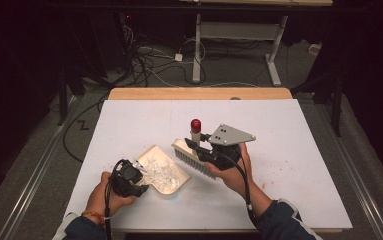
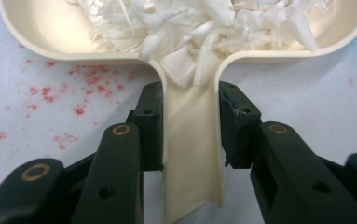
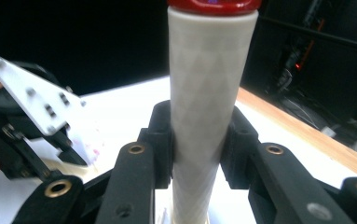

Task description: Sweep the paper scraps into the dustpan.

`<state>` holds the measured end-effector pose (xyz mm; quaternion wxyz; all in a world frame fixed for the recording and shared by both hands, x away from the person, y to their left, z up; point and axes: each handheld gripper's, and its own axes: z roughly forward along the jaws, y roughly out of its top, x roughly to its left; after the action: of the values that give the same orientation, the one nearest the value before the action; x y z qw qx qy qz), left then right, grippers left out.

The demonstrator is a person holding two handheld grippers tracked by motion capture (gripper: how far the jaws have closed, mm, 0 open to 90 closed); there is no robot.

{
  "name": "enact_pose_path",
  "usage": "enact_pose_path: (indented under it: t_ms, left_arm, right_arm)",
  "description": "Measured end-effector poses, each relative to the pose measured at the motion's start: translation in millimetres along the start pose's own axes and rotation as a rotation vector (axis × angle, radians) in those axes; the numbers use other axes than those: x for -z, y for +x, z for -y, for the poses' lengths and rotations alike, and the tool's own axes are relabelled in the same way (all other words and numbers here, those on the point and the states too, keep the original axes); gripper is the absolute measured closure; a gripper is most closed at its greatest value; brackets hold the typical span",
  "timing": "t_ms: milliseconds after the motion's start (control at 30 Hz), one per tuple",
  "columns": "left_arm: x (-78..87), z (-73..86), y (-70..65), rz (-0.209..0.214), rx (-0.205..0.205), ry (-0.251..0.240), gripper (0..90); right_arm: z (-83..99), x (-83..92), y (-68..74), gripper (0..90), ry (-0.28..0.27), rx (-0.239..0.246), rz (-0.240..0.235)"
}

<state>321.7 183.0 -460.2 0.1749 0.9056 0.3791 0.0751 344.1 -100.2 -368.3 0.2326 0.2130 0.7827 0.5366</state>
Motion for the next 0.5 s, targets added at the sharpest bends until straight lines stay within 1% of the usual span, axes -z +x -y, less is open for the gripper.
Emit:
enact_pose_path:
  t_ms: [67,133,167,233,300,367,433,500]
  left_arm:
    - [-0.2,0.3,-0.4,0.000,0.002,-0.002,63.0]
    - [0.1,0.3,-0.8,0.000,0.002,0.000,63.0]
    - [0.2,0.2,-1.2,-0.002,0.000,0.003,63.1]
    - [0.1,0.1,-1.7,-0.004,0.001,0.004,63.0]
    - [-0.1,0.2,-1.6,-0.004,0.001,0.003,63.0]
    - [-0.1,0.4,-2.1,-0.006,0.001,0.001,63.0]
    - [0.1,0.6,-2.6,-0.007,-0.001,0.002,63.0]
    - [0.0,1.0,-2.6,-0.008,0.000,-0.002,62.9]
  right_arm:
    - [2.6,-1.4,0.9,69.9,0.018,0.025,0.029]
    - [5.9,-5.1,1.5,69.9,0.029,0.031,0.053]
    - [7.7,-7.6,2.0,69.9,0.034,0.027,0.058]
    - [10.8,-13.1,5.9,69.9,0.049,0.030,0.055]
    - [12.9,-19.5,13.7,69.9,0.059,0.040,0.034]
    - [12.2,-24.2,23.2,69.8,0.055,0.028,-0.012]
    - [9.7,-26.4,33.8,69.9,0.049,0.045,-0.050]
    - [5.7,-25.6,42.5,69.9,0.037,0.068,-0.070]
